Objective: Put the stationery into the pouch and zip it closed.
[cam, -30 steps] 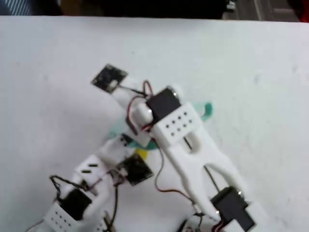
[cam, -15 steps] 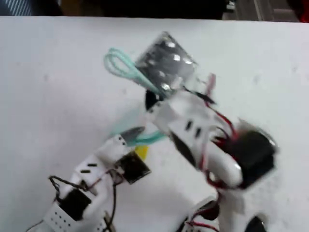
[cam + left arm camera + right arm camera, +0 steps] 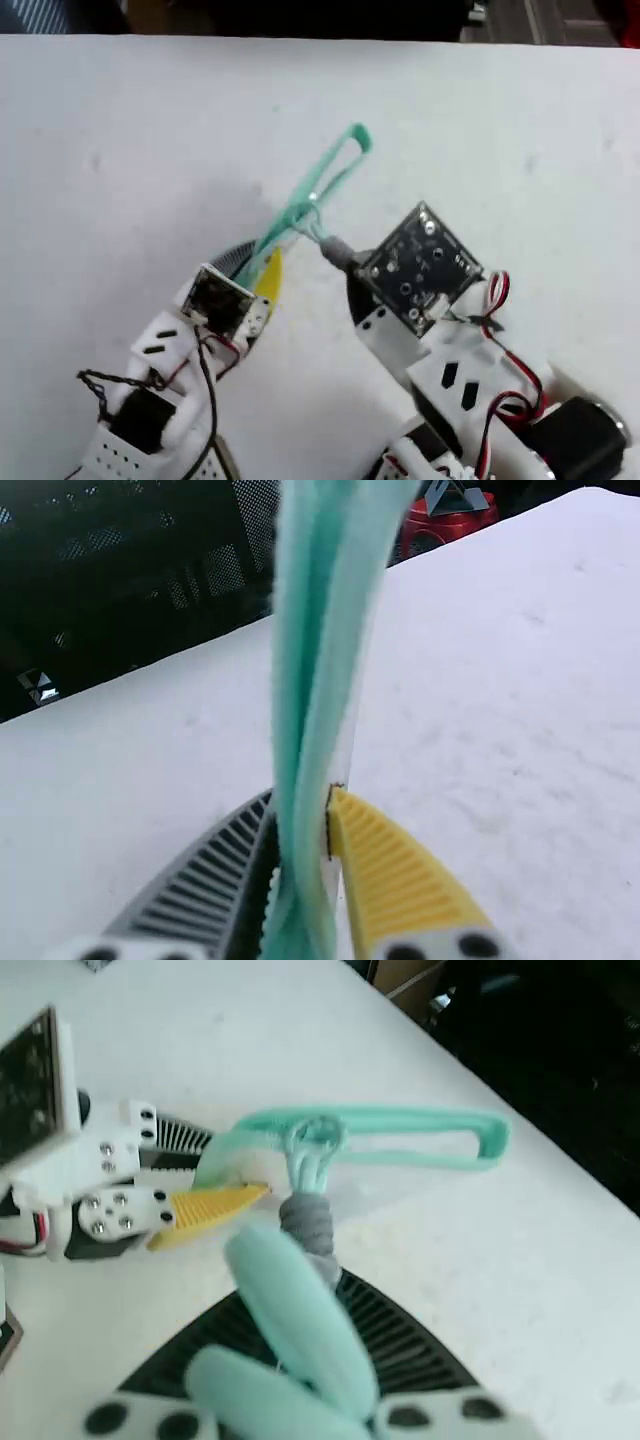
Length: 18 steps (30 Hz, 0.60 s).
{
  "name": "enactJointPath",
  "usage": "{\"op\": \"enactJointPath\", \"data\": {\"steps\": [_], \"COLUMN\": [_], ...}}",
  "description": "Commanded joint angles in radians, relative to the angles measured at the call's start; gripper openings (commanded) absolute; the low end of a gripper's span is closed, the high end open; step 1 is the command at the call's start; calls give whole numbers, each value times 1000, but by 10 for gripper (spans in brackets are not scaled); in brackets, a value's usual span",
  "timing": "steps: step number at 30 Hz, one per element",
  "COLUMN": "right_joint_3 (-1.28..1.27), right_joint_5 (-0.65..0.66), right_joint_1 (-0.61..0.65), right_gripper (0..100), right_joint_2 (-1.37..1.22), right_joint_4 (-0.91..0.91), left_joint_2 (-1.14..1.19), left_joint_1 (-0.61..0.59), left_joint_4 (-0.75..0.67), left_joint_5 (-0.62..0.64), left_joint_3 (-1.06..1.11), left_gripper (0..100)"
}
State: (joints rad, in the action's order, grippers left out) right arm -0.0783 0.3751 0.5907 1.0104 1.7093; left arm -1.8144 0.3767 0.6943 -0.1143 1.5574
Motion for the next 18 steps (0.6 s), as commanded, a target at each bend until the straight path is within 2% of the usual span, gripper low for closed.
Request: {"op": "enactJointPath", "data": {"steps": [1,5,9,13,18], "right_joint_3": [-218,-448,-480,-307,-137], "right_joint_5": [48,170,244,233,95], "right_joint_1": [-77,-202,-283,-283,-251], "right_gripper": [153,324,317,316,316], "right_joint_2": [82,162,268,387,414], "right_joint_4": [18,16,16,8,-58], "left_joint_2": [-13,-13,-13,-13,-13], "left_joint_1": [-59,-88,-82,-82,-82], "left_joint_4": [-8,-8,-8,-8,-8], "left_joint_5": [46,64,57,55,55], "left_joint_3": [-80,-80,-78,-75,-72], "left_gripper": [21,22,22,22,22]}}
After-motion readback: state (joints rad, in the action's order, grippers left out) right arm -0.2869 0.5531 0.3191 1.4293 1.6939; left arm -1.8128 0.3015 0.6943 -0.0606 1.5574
